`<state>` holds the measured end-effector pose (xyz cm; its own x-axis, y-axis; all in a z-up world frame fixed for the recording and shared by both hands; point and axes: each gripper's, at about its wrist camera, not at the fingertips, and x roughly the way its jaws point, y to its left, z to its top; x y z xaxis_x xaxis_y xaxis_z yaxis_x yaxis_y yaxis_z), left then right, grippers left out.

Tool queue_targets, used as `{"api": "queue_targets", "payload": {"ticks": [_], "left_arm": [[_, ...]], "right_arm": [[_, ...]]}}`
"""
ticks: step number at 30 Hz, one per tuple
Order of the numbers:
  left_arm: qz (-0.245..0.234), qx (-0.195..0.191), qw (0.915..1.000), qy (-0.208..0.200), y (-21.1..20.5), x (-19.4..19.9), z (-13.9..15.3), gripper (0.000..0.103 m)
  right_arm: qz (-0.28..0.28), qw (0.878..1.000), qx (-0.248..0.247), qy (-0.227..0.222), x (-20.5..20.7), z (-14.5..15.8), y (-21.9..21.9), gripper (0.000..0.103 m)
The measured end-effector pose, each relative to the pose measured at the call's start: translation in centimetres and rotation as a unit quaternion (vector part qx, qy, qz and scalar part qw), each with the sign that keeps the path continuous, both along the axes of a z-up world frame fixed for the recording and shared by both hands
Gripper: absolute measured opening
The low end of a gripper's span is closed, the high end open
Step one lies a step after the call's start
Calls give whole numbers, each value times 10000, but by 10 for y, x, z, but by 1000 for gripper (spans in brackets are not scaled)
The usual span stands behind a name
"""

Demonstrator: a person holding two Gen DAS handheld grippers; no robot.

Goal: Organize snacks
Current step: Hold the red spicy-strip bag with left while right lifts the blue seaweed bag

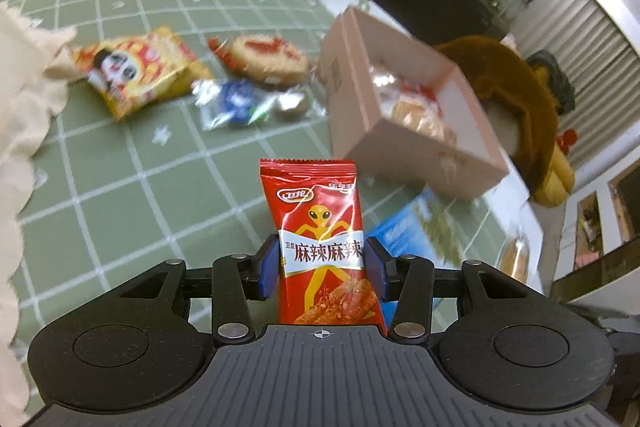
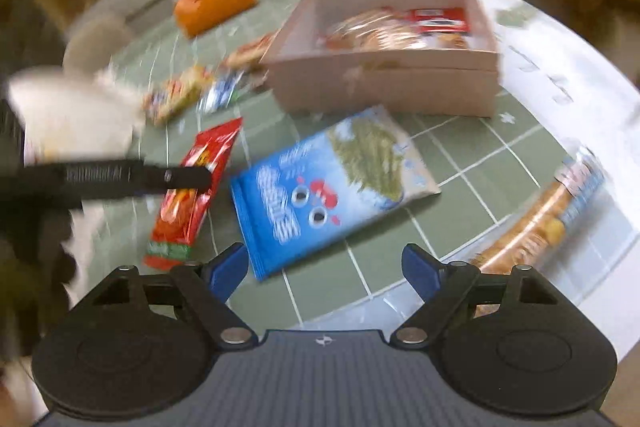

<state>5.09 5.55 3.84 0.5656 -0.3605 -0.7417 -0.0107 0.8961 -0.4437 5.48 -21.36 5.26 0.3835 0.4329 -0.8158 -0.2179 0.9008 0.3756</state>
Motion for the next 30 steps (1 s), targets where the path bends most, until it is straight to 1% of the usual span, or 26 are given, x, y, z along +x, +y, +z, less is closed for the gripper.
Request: {"api": "queue_targets", "payload": {"ticks": [3,4,6,7,9,11,13,14,16,18,20,23,25,26,30], "left_arm": [[-229,58,9997,-6,-11,16,-7,50],[-319,88,9994,75,-15,19,-13,50],[-452,-18,9985,313,-23,18,-25,50],[-517,-81,9983,272,-26,12,-26,50],[-624,-180,9972,359,-32,2,-26,50],[-667,-384,9958,491,-36,-9,-27,50],[-670,-270,9961,517,-39,-19,-24,50],[-623,-121,9968,488,-39,-24,-22,50],[-475,236,9978,399,-37,-31,-19,50],[-358,555,9972,363,-35,-33,-18,50],[-317,659,9968,334,-31,-34,-17,50],[-329,662,9967,336,-30,-34,-18,50],[-348,706,9964,325,-32,-34,-18,50],[-356,717,9963,319,-32,-35,-18,50],[-368,737,9961,315,-33,-34,-19,51]], "right_arm": [[-352,9976,400,450,15,-9,-3,84],[-526,9952,528,629,21,-12,-4,84],[-862,9895,703,925,29,-19,-6,84],[-1062,9859,773,1040,34,-22,-7,85],[-1293,9824,743,1128,41,-25,-5,85],[-1409,9818,523,1159,46,-28,3,85],[-1412,9833,166,1135,52,-32,15,85],[-1384,9840,42,1118,55,-34,21,87],[-1316,9869,-199,916,60,-34,32,89],[-1149,9892,-589,700,65,-35,46,90],[-891,9900,-970,507,68,-37,59,92],[-434,9886,-1435,136,62,-40,73,92],[-163,9867,-1614,-74,53,-42,76,91],[-104,9866,-1625,-121,49,-41,74,89],[171,9891,-1455,-161,30,-37,58,82]]}}
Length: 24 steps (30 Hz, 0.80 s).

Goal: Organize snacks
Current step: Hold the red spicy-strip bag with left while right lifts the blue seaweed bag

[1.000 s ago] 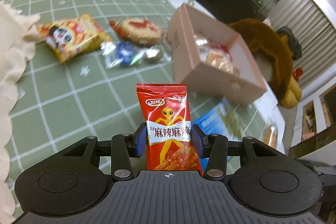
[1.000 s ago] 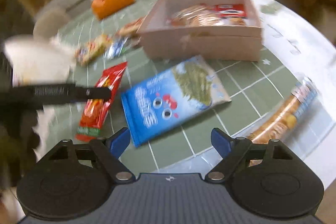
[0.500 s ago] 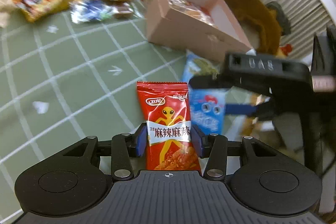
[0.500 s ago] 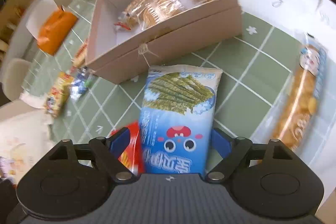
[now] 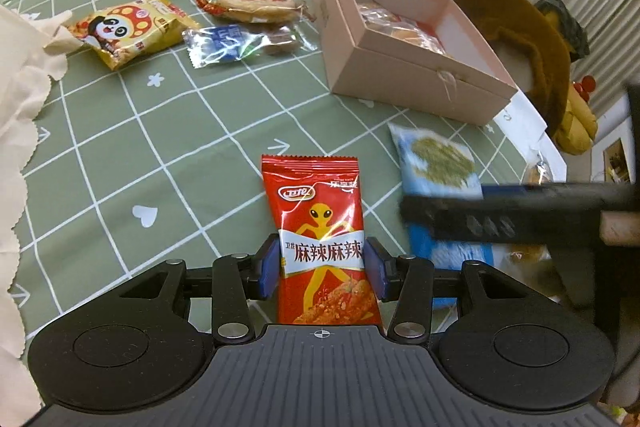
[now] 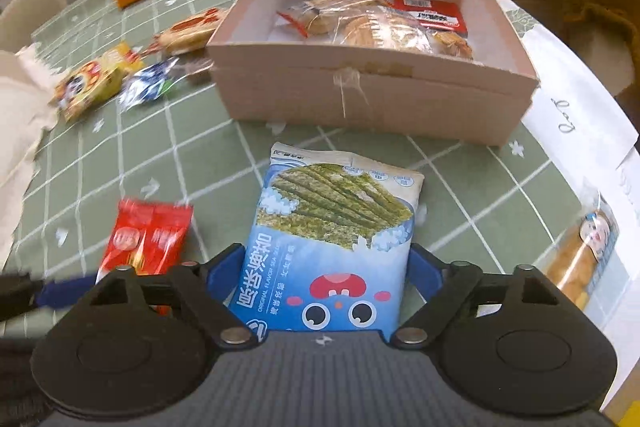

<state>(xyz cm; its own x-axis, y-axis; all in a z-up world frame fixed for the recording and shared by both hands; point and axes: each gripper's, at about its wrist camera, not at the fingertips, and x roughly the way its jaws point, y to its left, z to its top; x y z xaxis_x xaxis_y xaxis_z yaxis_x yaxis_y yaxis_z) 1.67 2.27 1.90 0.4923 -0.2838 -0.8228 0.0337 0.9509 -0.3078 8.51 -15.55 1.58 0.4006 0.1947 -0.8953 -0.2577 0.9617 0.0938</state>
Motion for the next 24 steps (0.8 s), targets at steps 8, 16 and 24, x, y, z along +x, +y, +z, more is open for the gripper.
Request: {"api": "queue_targets", "payload": {"ticks": [8,16,24], "left_arm": [[-242,119,9996,-34,-10,2,0,52],[-447,628,9968,-226,-29,-4,0,51],[-279,585,9973,-354,-29,-14,8,51]], "right_arm": [[224,9991,281,-242,-36,20,-28,78],[234,9965,376,-713,-49,47,-35,78],[136,9957,507,-768,-52,49,-51,78]]}}
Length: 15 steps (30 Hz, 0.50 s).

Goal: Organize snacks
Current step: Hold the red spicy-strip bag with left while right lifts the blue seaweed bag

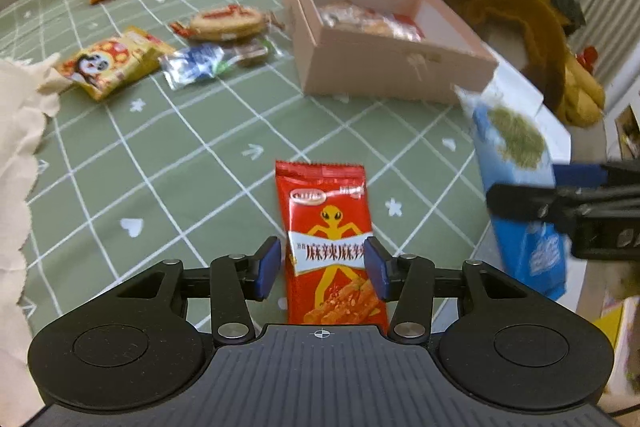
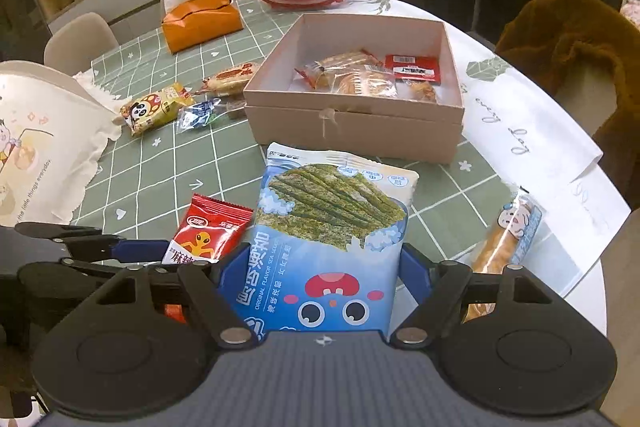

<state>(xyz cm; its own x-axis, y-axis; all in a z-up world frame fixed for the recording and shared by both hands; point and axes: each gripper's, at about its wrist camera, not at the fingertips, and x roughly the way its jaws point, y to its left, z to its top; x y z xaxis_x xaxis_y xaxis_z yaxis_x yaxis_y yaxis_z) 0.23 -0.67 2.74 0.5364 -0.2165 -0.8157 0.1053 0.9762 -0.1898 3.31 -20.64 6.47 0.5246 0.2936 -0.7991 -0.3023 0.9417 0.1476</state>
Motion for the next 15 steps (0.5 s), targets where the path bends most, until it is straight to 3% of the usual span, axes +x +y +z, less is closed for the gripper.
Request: {"api": "queue_targets", "payload": {"ticks": [3,6,15], "left_arm": [[-176,203,9996,70,-10,-1,3,51],[-331,670,9970,197,-26,0,-6,57],[-372,615,9964,442,-39,19,-8,65]], "right_arm": [[-44,10000,51,27,-3,-3,-4,78],[-72,9999,55,61,-4,-5,-5,78],[-134,9999,-20,46,-6,-7,-2,79]]}}
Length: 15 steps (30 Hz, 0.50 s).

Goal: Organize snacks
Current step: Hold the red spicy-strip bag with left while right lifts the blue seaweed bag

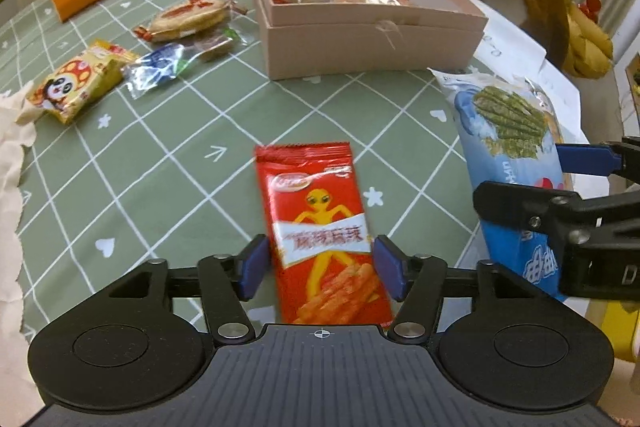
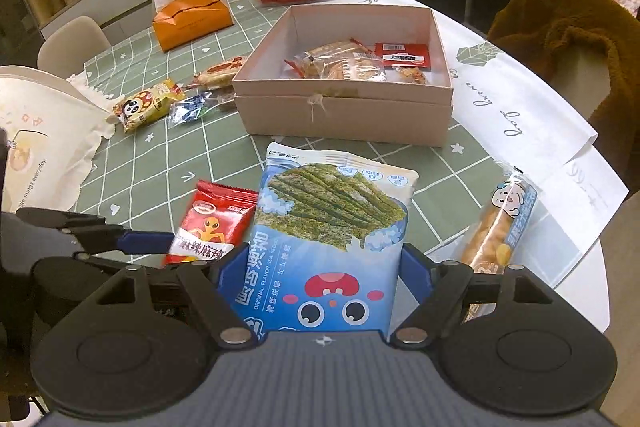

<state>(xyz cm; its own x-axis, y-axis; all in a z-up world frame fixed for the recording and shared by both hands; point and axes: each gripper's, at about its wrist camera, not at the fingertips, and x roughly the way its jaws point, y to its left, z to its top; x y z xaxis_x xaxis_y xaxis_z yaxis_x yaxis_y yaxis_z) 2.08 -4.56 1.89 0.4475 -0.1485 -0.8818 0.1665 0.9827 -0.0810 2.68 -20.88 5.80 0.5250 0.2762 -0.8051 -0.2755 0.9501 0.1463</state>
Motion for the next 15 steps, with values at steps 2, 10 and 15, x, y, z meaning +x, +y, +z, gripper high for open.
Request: {"api": "queue_targets", "payload": {"ticks": [2,10,15], "left_arm": [[141,-205,9997,63,4,5,4,64],[-249,367,9990,-97,-17,3,-5,71],[-300,299,9978,-516,-17,-3,-12,78]], "right_arm": [[-62,10000,-5,-24,1,2,-2,79],[-269,9996,4,-85,8,6,-12,80],[-278,9996,-21,-85,6,4,-12,80]]}}
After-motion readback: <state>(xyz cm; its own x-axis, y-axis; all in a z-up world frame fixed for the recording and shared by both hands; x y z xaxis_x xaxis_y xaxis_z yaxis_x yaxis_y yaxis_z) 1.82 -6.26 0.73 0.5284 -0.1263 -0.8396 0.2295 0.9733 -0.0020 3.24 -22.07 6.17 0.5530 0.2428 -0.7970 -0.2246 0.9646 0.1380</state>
